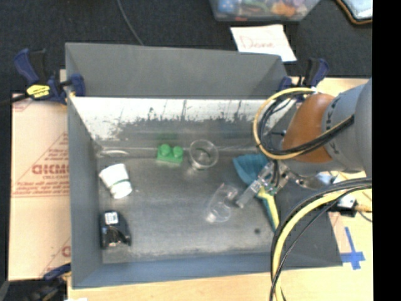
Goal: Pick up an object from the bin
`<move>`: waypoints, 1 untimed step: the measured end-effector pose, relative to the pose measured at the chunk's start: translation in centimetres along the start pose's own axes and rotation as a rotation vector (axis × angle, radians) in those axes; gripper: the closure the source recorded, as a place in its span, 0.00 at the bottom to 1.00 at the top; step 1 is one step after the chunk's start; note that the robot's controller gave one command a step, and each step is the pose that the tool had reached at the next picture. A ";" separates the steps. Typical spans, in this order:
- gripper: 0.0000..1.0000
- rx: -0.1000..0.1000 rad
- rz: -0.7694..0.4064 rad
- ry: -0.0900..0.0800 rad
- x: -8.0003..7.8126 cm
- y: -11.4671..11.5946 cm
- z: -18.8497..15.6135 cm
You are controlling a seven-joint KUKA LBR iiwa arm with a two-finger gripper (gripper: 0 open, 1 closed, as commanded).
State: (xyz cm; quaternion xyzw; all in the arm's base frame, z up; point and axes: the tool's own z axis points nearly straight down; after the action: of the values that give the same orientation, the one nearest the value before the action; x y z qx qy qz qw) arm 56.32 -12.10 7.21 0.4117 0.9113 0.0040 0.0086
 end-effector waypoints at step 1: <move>1.00 -0.011 -0.733 0.001 -1.4 -0.7 -0.3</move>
Offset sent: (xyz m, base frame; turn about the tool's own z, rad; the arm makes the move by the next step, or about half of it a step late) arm 0.0000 0.0000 0.0000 0.0000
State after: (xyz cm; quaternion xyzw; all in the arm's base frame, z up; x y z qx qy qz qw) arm 56.74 -13.63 7.54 0.0579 0.9982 0.0057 0.0109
